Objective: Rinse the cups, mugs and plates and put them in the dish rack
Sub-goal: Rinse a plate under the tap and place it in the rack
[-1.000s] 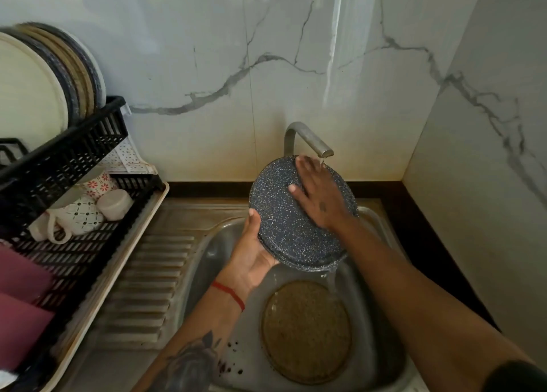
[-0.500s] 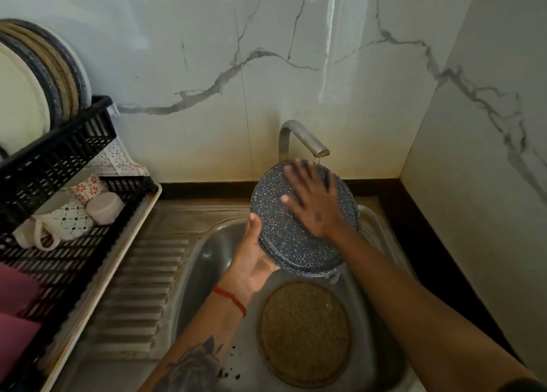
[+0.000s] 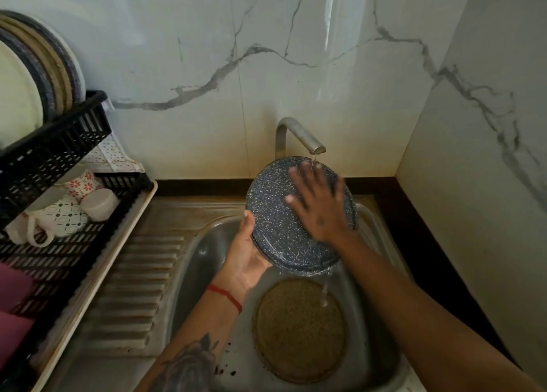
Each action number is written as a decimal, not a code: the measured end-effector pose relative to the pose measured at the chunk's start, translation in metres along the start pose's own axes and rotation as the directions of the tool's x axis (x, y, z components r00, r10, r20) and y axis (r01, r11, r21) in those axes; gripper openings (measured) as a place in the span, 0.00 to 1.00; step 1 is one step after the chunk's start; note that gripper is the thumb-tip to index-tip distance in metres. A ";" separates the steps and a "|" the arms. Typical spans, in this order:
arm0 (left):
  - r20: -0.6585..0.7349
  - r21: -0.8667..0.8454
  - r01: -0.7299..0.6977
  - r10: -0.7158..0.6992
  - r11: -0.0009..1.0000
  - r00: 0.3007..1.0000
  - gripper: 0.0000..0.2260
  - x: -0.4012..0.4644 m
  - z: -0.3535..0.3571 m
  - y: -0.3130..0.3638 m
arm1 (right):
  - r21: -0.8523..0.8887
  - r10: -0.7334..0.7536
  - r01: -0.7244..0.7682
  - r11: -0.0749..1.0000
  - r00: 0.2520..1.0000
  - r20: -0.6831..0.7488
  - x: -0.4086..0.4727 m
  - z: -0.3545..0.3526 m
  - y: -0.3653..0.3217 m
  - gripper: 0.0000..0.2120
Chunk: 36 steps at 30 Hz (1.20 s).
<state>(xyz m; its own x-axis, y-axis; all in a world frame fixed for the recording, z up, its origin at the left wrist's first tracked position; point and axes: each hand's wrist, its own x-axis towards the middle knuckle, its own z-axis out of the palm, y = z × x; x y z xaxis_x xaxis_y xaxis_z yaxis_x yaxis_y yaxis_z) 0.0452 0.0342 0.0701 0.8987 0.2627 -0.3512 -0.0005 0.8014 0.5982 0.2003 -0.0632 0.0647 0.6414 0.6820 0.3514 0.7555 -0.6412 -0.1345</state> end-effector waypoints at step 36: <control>0.027 0.068 -0.057 0.055 0.996 0.998 0.29 0.022 0.000 -0.023 | -0.114 -0.114 0.115 0.987 0.993 0.018 -0.002 -0.013 -0.019 0.35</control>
<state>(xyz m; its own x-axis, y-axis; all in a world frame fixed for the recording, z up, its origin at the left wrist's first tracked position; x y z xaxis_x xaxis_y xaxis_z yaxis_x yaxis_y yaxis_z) 0.0653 0.0214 0.0481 0.9089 0.2917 -0.2978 -0.0218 0.7466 0.6649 0.1822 -0.0572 0.0787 0.5538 0.7565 0.3479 0.8040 -0.5945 0.0129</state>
